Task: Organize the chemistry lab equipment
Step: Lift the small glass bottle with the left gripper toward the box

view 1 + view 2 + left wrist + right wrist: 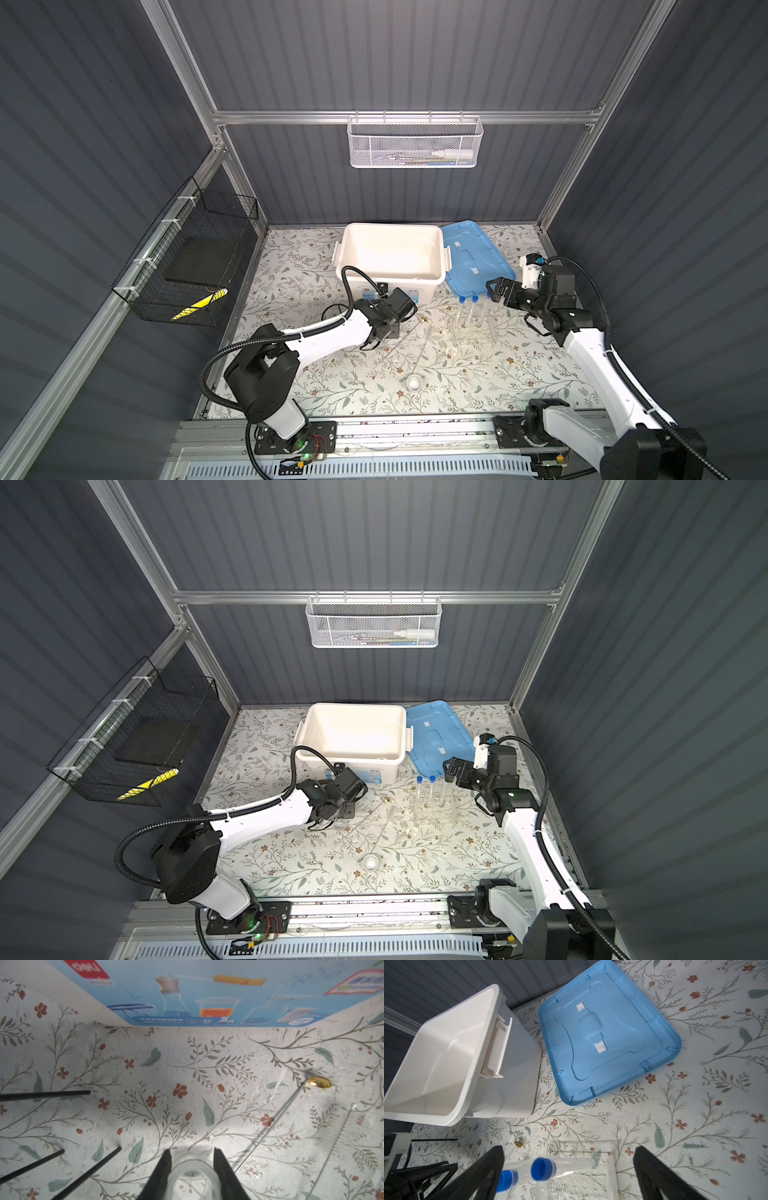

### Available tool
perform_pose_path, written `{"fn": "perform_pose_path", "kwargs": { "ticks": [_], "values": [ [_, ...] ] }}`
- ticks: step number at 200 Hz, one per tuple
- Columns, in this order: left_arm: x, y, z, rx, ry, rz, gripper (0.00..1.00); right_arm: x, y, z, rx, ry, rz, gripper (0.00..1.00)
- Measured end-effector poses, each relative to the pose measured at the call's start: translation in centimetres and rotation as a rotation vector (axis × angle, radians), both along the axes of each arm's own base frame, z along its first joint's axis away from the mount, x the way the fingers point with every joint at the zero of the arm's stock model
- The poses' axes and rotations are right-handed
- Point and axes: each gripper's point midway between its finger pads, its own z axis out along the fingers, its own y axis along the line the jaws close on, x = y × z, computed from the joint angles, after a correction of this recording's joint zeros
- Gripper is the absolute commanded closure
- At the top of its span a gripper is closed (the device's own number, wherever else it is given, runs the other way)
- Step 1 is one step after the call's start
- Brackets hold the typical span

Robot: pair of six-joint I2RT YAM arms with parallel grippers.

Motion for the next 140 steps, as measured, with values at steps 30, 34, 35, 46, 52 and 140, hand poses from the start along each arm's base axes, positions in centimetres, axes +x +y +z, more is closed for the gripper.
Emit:
{"fn": "perform_pose_path", "kwargs": {
  "ticks": [30,34,35,46,52,140],
  "values": [
    [0.0,0.0,0.1,-0.001,-0.003,-0.002,0.69,0.0,0.0,0.0,0.0,0.0,0.0,0.01],
    [0.0,0.0,0.2,-0.002,-0.003,-0.002,0.69,0.0,0.0,0.0,0.0,0.0,0.0,0.01],
    [0.0,0.0,0.2,-0.002,-0.004,-0.002,0.69,0.0,0.0,0.0,0.0,0.0,0.0,0.01],
    [0.1,-0.1,0.4,-0.006,-0.008,-0.005,0.69,0.0,0.0,0.0,0.0,0.0,0.0,0.01],
    [0.1,-0.1,0.6,-0.009,-0.011,-0.006,0.69,0.0,0.0,0.0,0.0,0.0,0.0,0.01],
    [1.3,-1.8,7.6,-0.104,-0.133,-0.038,0.69,0.0,0.0,0.0,0.0,0.0,-0.001,0.01]
  ]
}}
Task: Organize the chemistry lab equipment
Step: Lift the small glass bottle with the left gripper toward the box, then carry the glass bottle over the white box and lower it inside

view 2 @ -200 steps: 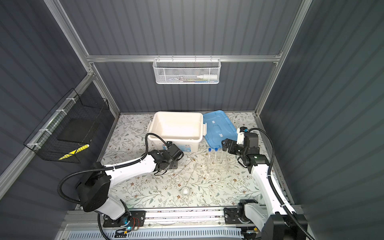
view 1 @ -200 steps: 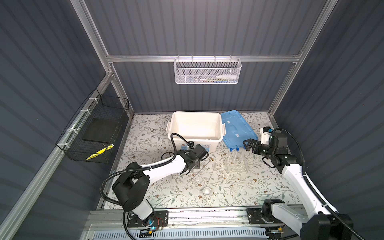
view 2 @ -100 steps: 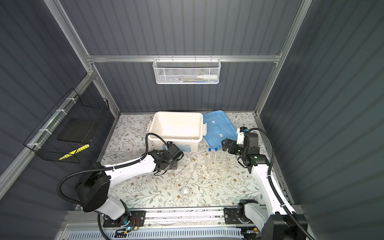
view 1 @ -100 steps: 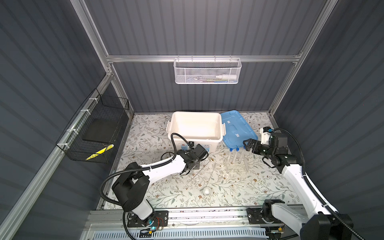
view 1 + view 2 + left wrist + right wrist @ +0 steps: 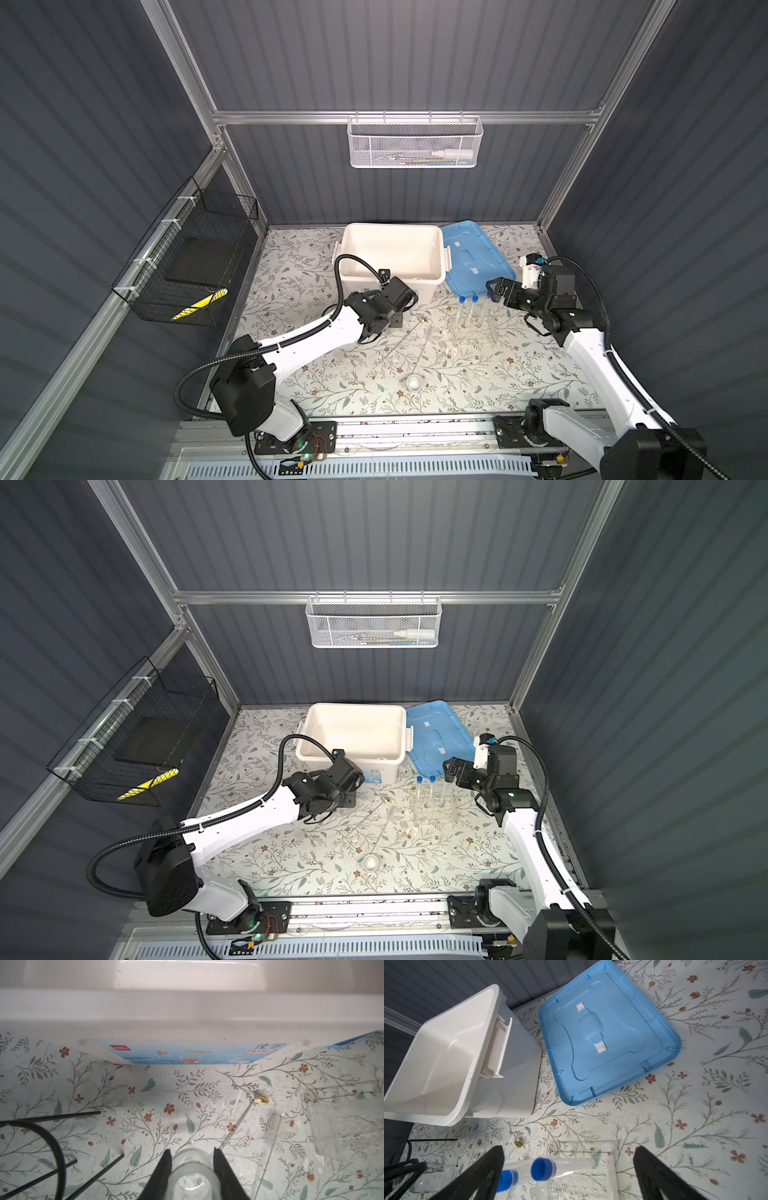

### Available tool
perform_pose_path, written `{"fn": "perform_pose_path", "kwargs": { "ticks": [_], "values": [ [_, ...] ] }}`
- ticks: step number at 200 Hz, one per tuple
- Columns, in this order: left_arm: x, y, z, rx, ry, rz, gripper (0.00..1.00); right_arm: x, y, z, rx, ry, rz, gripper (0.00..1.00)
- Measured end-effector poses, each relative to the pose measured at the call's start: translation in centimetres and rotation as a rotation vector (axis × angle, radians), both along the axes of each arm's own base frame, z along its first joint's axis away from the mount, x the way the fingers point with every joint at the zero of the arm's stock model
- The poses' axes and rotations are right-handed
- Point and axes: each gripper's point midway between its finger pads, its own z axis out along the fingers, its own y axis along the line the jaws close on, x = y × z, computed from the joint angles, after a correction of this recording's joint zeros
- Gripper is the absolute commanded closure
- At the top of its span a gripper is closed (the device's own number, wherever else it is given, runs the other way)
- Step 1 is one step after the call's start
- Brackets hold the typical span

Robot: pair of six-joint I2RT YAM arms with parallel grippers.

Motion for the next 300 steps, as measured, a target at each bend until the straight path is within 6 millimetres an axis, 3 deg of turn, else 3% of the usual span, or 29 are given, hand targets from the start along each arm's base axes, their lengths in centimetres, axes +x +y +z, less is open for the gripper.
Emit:
{"fn": "perform_pose_path", "kwargs": {
  "ticks": [60,109,139,168,250,300],
  "values": [
    [1.2,-1.6,6.8,-0.048,-0.097,-0.059,0.7,0.0,0.0,0.0,0.001,0.0,0.001,0.01],
    [2.9,-3.0,14.8,-0.097,-0.251,-0.121,0.71,0.0,0.3,0.2,0.009,-0.002,0.012,0.01],
    [4.6,-4.1,17.0,-0.071,-0.324,-0.152,0.71,0.1,0.4,0.6,0.014,-0.012,0.019,0.01],
    [7.3,-5.0,16.2,-0.023,-0.35,-0.175,0.72,0.3,0.4,0.9,0.015,-0.016,0.02,0.01],
    [18.0,-7.6,9.1,0.004,-0.299,-0.218,0.73,1.0,0.5,0.8,0.017,-0.002,0.023,0.01],
    [21.7,-9.6,5.4,-0.029,-0.277,-0.273,0.73,1.6,0.6,0.3,0.022,0.023,0.02,0.02]
  ]
}}
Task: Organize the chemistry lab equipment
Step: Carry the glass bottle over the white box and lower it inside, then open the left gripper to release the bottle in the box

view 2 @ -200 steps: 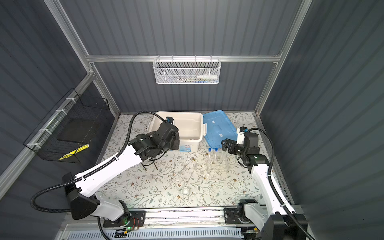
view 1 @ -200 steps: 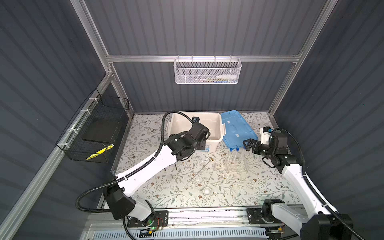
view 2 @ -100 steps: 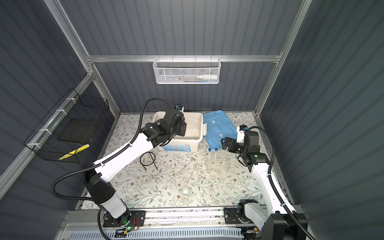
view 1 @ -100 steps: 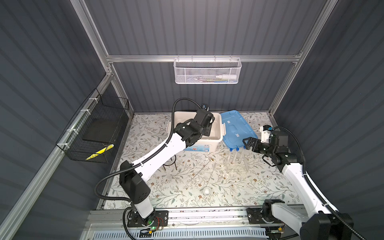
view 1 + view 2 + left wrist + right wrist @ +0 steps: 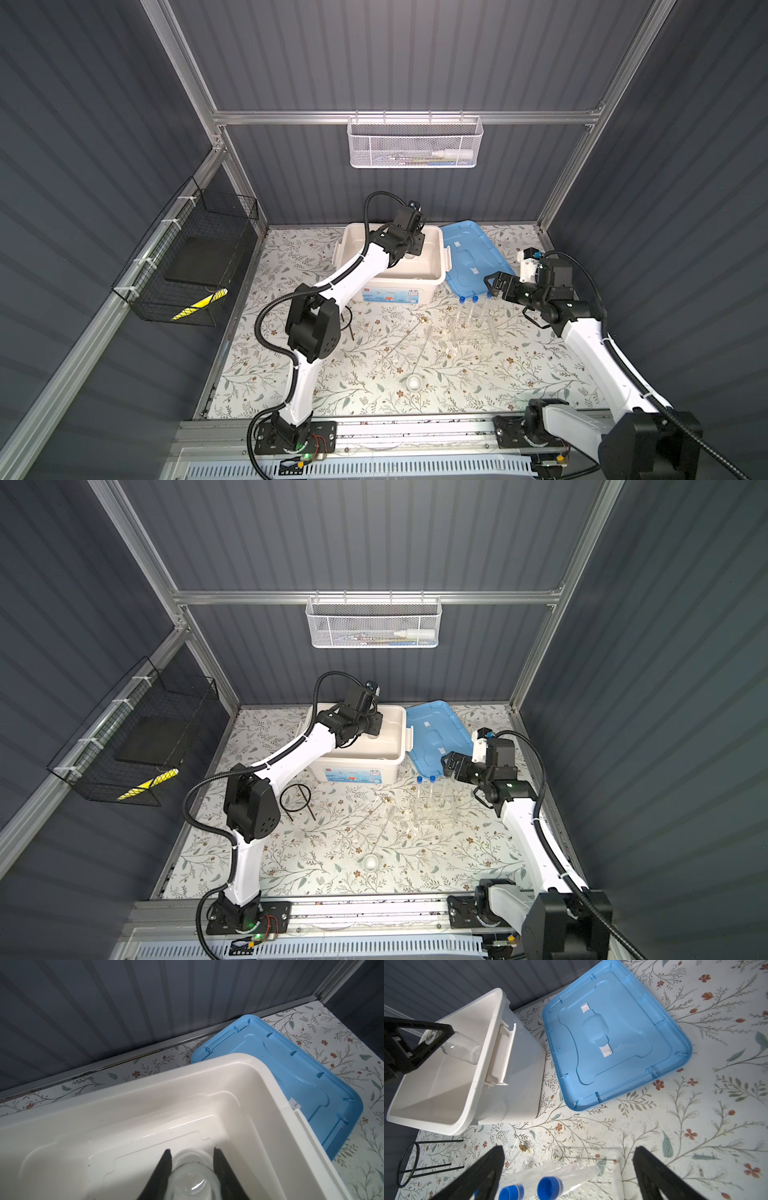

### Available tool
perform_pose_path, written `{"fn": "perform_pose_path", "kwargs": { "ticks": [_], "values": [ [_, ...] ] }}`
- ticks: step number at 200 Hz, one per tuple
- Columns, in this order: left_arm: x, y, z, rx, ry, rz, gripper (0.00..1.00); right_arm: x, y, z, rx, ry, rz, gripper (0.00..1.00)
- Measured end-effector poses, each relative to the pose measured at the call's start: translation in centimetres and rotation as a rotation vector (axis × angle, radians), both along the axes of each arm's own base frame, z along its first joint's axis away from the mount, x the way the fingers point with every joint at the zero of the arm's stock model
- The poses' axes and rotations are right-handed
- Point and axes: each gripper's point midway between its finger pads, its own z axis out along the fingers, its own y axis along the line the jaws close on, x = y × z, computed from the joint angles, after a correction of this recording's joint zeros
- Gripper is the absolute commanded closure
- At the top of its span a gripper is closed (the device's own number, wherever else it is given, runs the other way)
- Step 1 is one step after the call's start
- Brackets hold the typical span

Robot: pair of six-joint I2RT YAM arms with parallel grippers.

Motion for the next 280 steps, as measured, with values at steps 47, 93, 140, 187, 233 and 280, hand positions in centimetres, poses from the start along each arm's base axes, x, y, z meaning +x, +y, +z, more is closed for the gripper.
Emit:
{"fn": "perform_pose_path", "kwargs": {
  "ticks": [47,93,140,187,233,280],
  "values": [
    [0.9,-1.8,-3.1,-0.007,0.021,-0.064,0.74,0.7,0.5,-0.6,0.002,0.024,0.009,0.02],
    [1.4,-3.0,-4.9,-0.017,0.025,-0.112,0.74,1.2,1.1,-0.5,0.009,0.024,0.018,0.02],
    [1.9,-3.9,-6.9,-0.017,0.042,-0.132,0.74,1.5,1.2,-0.6,0.011,0.029,0.014,0.02],
    [2.1,-4.4,-7.6,-0.033,0.041,-0.148,0.74,1.6,1.1,-0.3,0.004,0.021,0.008,0.02],
    [1.8,-4.4,-9.2,-0.034,0.053,-0.161,0.74,1.6,1.1,-0.4,0.001,0.021,0.005,0.02],
    [1.5,-4.3,-9.8,-0.024,0.066,-0.179,0.74,1.6,1.1,-0.4,-0.001,0.021,0.005,0.02]
  ]
}}
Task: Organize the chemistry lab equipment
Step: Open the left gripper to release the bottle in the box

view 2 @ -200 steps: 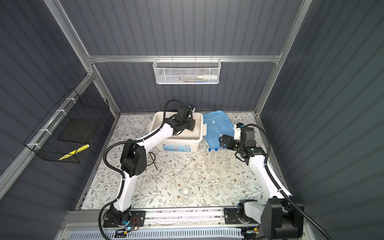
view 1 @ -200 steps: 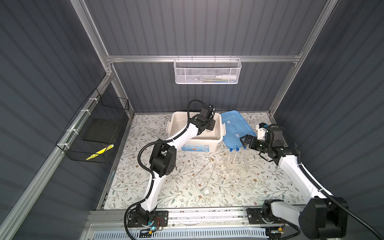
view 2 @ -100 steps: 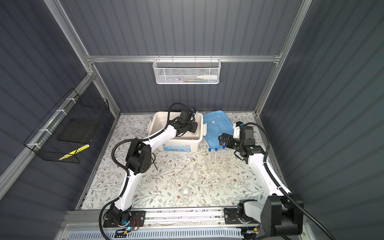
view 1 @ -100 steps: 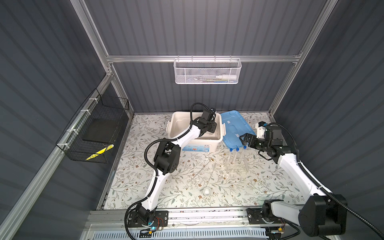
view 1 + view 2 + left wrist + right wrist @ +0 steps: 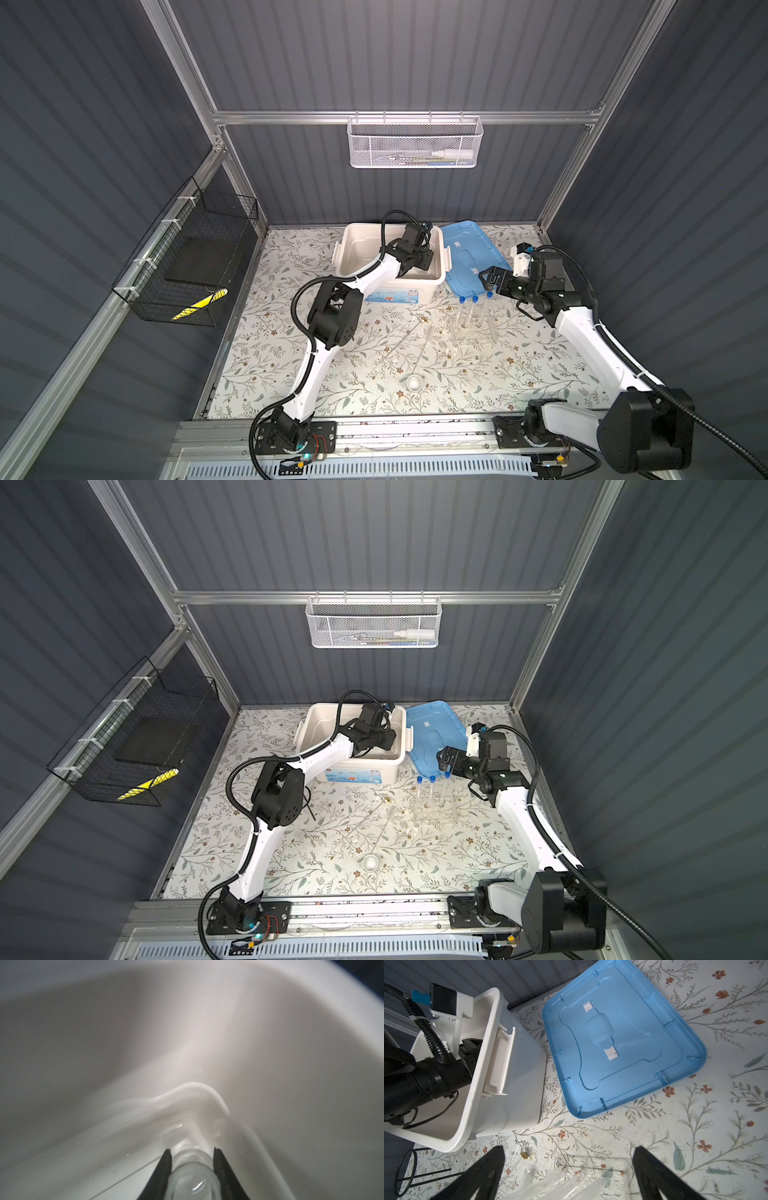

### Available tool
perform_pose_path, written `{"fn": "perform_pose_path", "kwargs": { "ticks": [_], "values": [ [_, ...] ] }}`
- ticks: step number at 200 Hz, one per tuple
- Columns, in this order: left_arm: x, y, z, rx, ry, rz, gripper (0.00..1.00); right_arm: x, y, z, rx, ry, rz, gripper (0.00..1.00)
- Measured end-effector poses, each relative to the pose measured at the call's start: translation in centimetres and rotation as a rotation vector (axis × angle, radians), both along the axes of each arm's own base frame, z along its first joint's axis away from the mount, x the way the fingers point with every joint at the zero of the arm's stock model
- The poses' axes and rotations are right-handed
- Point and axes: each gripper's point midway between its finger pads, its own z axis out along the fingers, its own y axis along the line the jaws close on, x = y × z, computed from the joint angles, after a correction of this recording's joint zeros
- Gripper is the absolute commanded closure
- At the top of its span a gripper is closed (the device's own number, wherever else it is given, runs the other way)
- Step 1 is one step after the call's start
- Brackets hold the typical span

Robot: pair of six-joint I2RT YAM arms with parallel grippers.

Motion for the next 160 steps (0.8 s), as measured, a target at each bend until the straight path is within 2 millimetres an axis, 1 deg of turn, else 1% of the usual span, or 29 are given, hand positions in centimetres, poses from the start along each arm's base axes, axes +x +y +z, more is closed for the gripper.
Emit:
{"fn": "perform_pose_path", "kwargs": {
  "ticks": [31,49,99,128,144,160],
  "values": [
    [-0.03,-0.05,0.01,0.002,-0.002,-0.007,0.72,0.01,-0.01,-0.02,-0.001,0.0,-0.001,0.02],
    [-0.04,-0.06,0.0,0.003,-0.003,-0.009,0.67,0.03,-0.01,-0.11,-0.001,0.003,-0.001,0.02],
    [-0.19,-0.15,-0.12,0.005,0.001,-0.021,0.63,0.07,-0.04,-0.33,-0.002,0.009,-0.002,0.02],
    [-0.33,-0.18,-0.21,0.005,0.008,-0.025,0.53,0.08,-0.06,-0.33,-0.003,0.009,-0.003,0.02],
    [-0.38,-0.22,-0.23,0.005,0.009,-0.029,0.44,0.08,-0.06,-0.33,-0.003,0.009,-0.003,0.02],
    [-0.39,-0.18,-0.27,0.005,0.012,-0.026,0.39,0.07,-0.06,-0.34,-0.003,0.01,-0.003,0.02]
  ]
}}
